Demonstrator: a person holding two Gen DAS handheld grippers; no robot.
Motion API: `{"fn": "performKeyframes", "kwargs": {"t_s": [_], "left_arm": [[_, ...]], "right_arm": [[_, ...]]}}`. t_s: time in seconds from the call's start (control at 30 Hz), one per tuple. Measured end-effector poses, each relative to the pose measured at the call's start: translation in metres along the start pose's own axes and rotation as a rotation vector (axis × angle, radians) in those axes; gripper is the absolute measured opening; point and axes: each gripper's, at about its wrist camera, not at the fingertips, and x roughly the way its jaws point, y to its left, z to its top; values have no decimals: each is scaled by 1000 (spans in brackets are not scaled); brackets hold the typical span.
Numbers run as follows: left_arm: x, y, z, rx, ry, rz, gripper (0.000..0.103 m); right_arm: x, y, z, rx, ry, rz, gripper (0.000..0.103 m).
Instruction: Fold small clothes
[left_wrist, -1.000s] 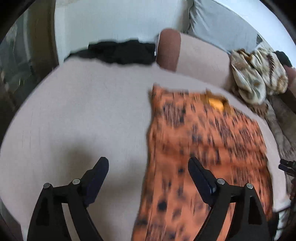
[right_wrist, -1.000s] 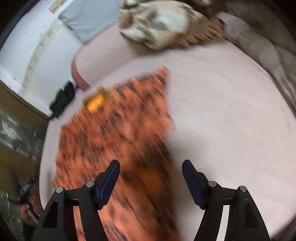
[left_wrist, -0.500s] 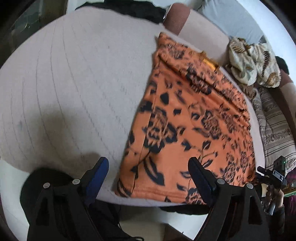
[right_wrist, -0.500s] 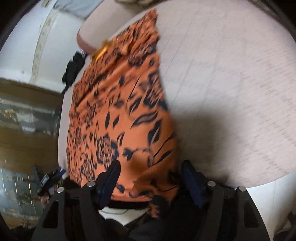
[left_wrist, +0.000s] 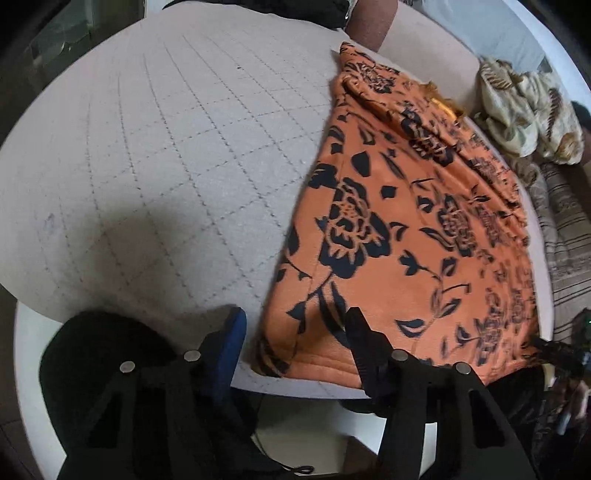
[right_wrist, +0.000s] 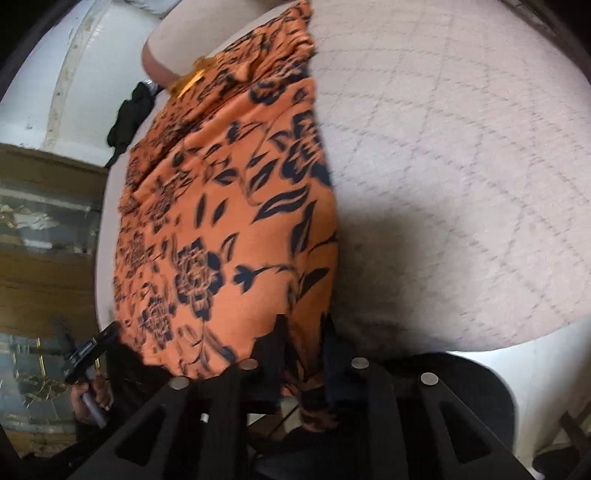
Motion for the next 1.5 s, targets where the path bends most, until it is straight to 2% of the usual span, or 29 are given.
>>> {"fn": "performKeyframes", "kwargs": {"t_s": [0.03,0.07,0.1,0.13,0.17,0.2,0.27,0.37,0.43,0.5,0.57,0.67,0.7,0.73,0.87,0.9,0.93,0.97,1.0,1.13,1.2,1.3,1.43,1.5], "left_arm": [[0,-1,-1,4,-6,-5,60],[1,-1,-1,10,-1,1,62],[3,0,-2,17,3,9,61],[5,-1,-1,24,7,23,61],[5,-3,0,27,4,40,45],[1,-4,1,36,-4,64,2],[-8,-5,4,21,-21,-3,4],[-27,-7,6,16,-82,-8,5],[-21,-2,7,1,-60,-8,5],[3,5,4,-31,13,20,5],[0,5,4,-26,-1,21,6],[-7,-1,3,-2,-13,25,7],[-7,-2,3,-1,-6,25,19],[-4,-1,2,-3,10,15,27],[-1,-10,2,28,0,10,44],[-1,-14,1,51,1,33,42],[0,-17,2,73,1,64,31],[1,-18,3,83,5,66,7],[0,-19,5,78,12,31,7],[-16,-20,9,72,-17,-2,7],[-3,-16,10,56,19,15,7],[-1,-13,16,16,38,-16,7],[-32,-30,55,52,-39,-80,7],[-50,-46,90,92,-114,-111,7]], "right_arm": [[3,1,-1,-5,7,-16,41],[8,0,-2,-8,21,-23,41],[10,0,-2,-8,20,-25,41],[11,-1,-2,-7,17,-26,32],[10,0,-1,-14,15,-35,18],[5,1,-2,-12,3,-15,5],[-12,7,-4,-18,-47,5,5],[-33,11,-4,-10,-102,34,5],[-28,6,-3,1,-89,35,5],[-10,-6,-2,39,-43,29,6],[2,-8,-4,51,-13,42,8],[-1,-10,-3,84,-51,74,9],[0,-14,-1,104,-57,67,10],[2,-18,-1,116,-51,71,8],[5,-16,0,87,-29,68,8],[5,-15,1,82,-25,67,8],[6,-15,2,81,-19,68,7],[4,-15,2,83,-19,73,6],[0,-13,2,84,-29,85,6],[-25,1,2,60,-87,154,6],[-18,-3,4,69,-67,147,6],[0,-15,7,115,-14,159,6],[-27,3,38,86,-95,268,6],[-48,17,75,57,-164,322,6]]}}
